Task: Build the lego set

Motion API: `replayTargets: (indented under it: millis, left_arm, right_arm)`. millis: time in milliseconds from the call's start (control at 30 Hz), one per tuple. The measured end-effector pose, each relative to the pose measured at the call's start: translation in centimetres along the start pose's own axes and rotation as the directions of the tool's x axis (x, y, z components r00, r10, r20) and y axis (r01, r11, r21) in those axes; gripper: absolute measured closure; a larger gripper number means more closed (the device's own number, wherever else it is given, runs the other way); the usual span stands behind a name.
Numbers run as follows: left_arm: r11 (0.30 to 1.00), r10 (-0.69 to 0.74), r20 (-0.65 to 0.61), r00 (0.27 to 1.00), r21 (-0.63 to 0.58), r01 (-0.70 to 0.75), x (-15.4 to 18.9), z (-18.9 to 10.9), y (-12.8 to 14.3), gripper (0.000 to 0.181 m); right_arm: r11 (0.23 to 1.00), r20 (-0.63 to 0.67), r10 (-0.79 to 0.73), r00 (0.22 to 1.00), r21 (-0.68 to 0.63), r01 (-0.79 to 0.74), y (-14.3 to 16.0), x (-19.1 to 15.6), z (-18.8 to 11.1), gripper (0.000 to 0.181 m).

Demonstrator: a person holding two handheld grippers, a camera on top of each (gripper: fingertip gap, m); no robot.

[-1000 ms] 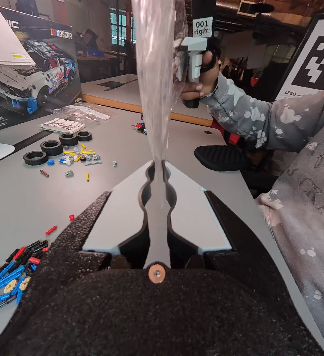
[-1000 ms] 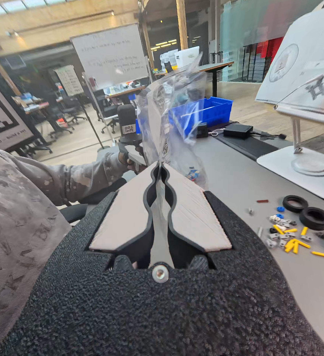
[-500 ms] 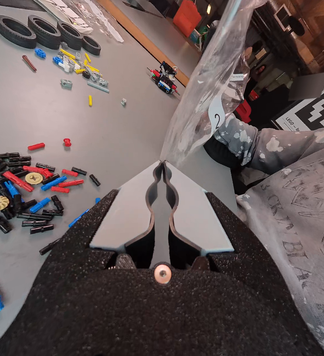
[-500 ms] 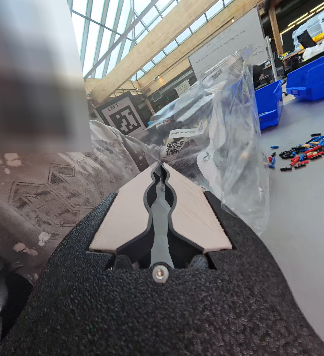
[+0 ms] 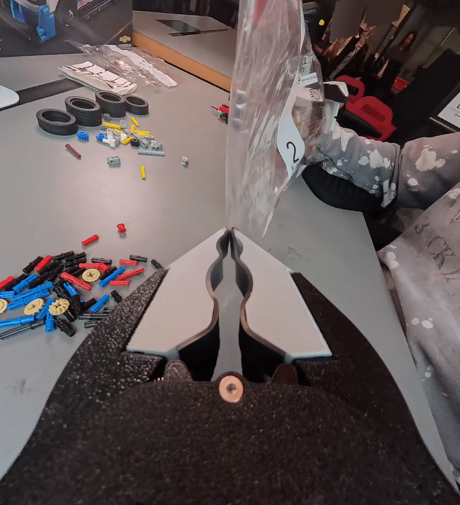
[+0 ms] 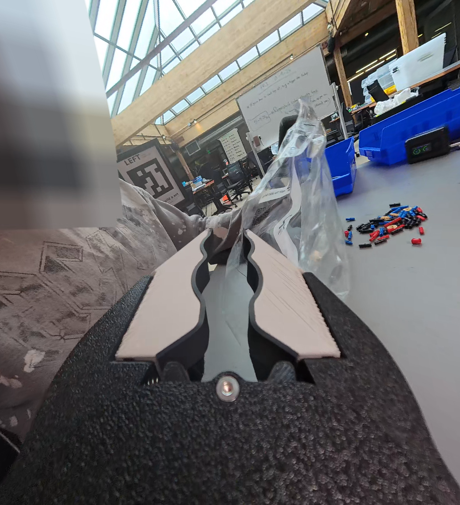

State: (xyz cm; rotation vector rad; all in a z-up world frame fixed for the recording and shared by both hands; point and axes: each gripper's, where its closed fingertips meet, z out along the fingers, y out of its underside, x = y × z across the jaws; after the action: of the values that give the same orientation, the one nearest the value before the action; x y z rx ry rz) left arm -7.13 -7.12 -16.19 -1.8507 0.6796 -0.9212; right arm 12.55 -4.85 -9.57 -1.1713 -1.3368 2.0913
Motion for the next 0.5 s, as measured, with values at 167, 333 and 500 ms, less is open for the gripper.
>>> replayTargets:
  millis: [167, 333, 500]
  left_arm:
    - [0.994, 0.106, -0.015, 0.994, -0.022, -0.107, 0.8, -0.3, 0.6, 0.181]
    - [0.985, 0.172, -0.03, 0.985, 0.015, -0.171, 1.2, -0.3, 0.3, 0.181]
    - [0.981, 0.193, -0.039, 0.98, 0.039, -0.192, 1.2, -0.8, 0.3, 0.181]
  right_arm:
    - [0.997, 0.004, 0.012, 1.0, 0.074, -0.013, -1.0, 0.4, -1.5, 0.167]
    - [0.981, 0.078, 0.056, 0.995, 0.18, -0.07, -2.5, -0.1, -2.8, 0.166]
    - [0.971, -0.012, 0.092, 0.996, 0.222, -0.087, -2.9, 2.0, -4.6, 0.174]
